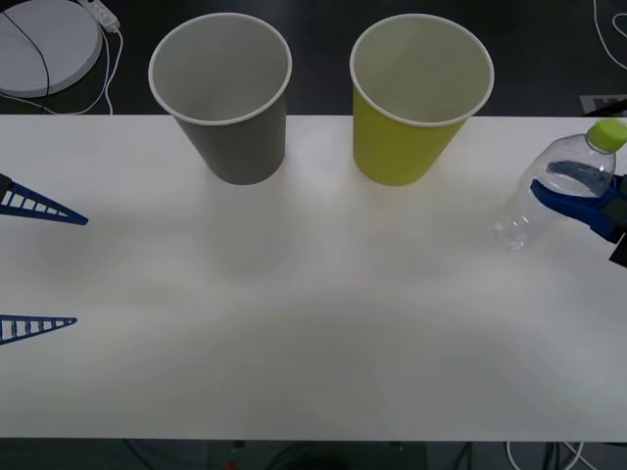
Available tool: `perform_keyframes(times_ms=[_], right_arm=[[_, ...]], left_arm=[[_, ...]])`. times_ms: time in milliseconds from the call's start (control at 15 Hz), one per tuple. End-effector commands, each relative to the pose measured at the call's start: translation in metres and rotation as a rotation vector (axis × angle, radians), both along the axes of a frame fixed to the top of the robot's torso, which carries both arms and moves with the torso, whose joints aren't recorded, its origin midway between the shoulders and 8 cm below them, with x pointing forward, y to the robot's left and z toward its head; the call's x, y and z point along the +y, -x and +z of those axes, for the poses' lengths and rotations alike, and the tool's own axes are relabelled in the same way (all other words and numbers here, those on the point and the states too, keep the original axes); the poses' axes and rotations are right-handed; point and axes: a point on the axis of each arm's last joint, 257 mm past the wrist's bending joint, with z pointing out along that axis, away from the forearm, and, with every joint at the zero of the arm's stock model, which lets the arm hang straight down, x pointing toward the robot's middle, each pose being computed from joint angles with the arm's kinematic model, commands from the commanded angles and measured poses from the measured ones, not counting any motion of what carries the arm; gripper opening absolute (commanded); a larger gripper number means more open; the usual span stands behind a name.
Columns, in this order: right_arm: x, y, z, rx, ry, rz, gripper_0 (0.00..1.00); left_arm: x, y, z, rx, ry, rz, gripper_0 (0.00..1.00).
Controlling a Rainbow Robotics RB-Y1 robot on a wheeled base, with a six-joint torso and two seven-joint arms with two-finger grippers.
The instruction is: Put the can into the green bin and the plastic bottle into the gray bin
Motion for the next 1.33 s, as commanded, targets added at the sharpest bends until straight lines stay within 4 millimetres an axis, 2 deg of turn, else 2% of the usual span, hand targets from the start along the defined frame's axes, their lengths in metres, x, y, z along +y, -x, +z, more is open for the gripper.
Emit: perform_keyframes(times_ms=[67, 333, 733, 1333], right_arm=[[0.011, 0.013, 0.019, -0.011, -0.009, 0.026, 0.0], [0.027, 0.024, 0.044, -0.032, -0.002, 0.07, 0.0], [0.06, 0.038, 0.078, 0.047, -0.015, 0.141, 0.0], [0.101, 0.033, 0.114, 0.116, 0.054, 0.154, 0.0]], left_arm=[[0.0, 0.0, 0.0, 0.0, 0.0, 0.0, 1.0], [0.0, 0.0, 0.0, 0.0, 0.0, 0.0, 1.0], [0.0, 0.0, 0.0, 0.0, 0.0, 0.0, 1.0], [0.0, 0.0, 0.0, 0.0, 0.0, 0.0, 1.0]])
